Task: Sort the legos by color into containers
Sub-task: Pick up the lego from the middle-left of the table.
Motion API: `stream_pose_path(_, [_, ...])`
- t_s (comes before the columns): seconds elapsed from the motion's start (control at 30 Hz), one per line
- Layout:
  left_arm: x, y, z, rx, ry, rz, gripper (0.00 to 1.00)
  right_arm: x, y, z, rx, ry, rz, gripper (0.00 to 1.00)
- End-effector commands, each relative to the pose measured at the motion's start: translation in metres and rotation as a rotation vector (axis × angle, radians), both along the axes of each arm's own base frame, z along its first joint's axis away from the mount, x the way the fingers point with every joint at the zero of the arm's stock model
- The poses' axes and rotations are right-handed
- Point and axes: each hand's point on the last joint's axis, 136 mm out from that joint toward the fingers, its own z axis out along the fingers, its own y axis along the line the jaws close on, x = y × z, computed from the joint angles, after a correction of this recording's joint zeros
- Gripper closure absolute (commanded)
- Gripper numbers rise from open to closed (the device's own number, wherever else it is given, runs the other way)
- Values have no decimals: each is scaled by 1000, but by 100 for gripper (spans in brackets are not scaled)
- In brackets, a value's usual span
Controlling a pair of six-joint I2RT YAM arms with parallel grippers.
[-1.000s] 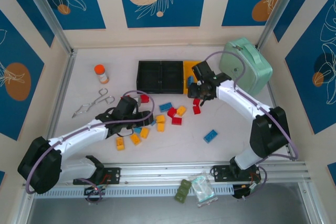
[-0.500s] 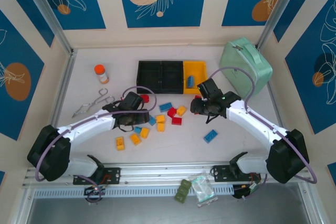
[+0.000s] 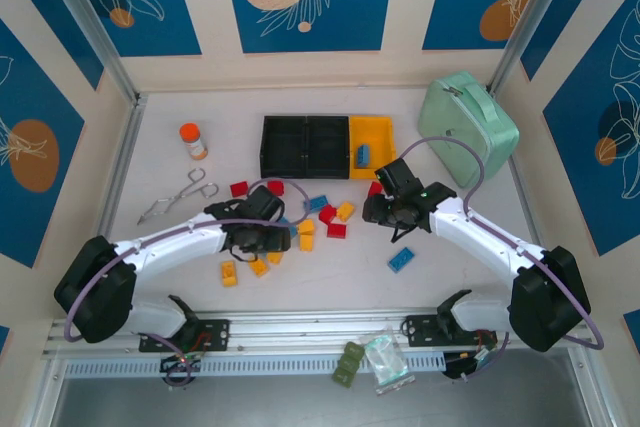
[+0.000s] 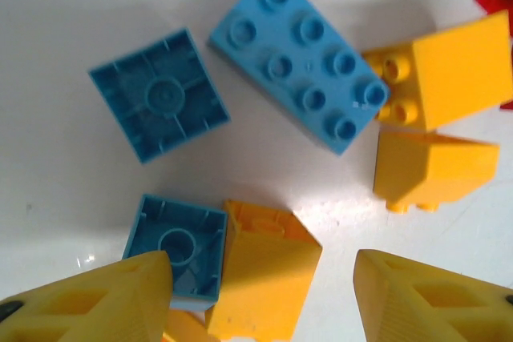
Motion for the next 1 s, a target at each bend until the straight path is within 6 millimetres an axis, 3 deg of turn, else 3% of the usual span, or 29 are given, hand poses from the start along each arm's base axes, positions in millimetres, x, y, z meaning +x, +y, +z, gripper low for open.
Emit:
stream_pose_path(0.0, [-18,2,-1,16,47,2,38,-3,4,-5,23,15,-5,48])
stream_pose_path(0.17, [-21,-7,-11,30,59,-1,38,-5,7,-8,26,18,-5,48])
stream_pose_path(0.47, [-8,-20,-16,68,34,-65,39,-12,4,-13,18,31,-16,48])
stream_pose_path(0.57, [-5,-24,-16,71,37,-79,46,-15,2,-13,18,27,-24,48])
stream_pose_path(0.83, [0,-23,-24,175,48,-118,53,-17,0,-14,18,32,-34,48])
stream_pose_path(0.97, [0,-23,-34,208,63,-137,64,-17,-1,-11,19,24,-34,48])
